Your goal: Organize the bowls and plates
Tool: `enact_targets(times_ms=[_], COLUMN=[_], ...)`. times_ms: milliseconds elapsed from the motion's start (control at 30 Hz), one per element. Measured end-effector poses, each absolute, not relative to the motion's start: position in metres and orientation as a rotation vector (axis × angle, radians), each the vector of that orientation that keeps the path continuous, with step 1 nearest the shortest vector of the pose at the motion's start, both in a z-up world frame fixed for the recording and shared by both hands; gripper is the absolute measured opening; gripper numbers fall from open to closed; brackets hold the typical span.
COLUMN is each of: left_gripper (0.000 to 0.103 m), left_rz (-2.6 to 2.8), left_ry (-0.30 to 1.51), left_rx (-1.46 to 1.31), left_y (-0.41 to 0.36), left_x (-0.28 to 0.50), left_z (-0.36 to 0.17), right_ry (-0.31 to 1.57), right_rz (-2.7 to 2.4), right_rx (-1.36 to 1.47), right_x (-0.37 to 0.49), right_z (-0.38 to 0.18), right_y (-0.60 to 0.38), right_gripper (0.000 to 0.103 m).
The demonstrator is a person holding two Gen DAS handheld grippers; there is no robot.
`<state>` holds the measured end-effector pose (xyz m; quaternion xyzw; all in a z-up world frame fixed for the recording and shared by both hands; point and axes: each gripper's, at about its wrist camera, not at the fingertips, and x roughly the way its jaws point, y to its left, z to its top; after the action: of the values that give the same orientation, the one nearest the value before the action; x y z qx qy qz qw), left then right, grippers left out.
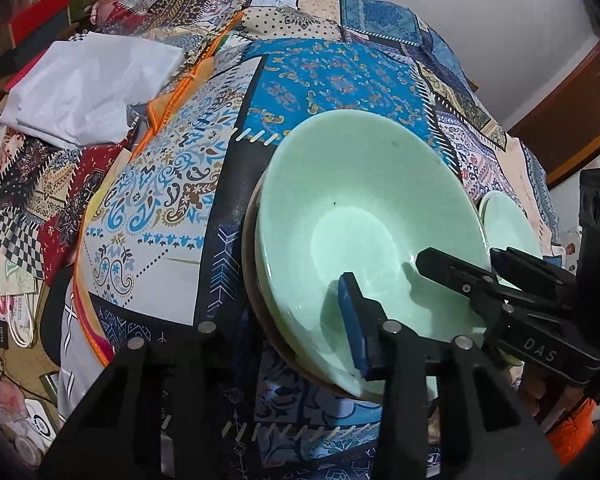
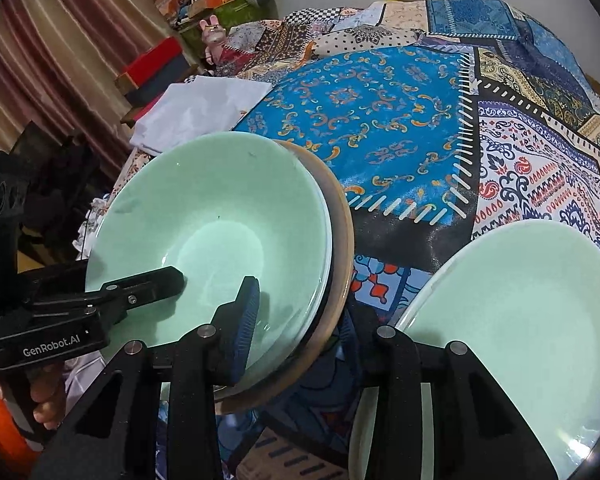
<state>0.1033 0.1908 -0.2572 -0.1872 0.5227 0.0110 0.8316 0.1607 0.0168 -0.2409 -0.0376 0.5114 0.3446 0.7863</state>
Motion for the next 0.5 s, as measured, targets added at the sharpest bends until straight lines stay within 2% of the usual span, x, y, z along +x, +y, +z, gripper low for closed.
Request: enact_targets(times_ms=[500], left_gripper=[0.040], left_rz=[0.064], left_ry=[1.081], left_rx=[-0.367], left_y=[0.181], left_x=[0.103], left_z=[-0.239], right_ry=[1.110], right_rz=[0.731], right_rx=[-0.034], right_x=[0.164], right_z=[-0.234], right_y=[0.010], right_gripper=[0.032])
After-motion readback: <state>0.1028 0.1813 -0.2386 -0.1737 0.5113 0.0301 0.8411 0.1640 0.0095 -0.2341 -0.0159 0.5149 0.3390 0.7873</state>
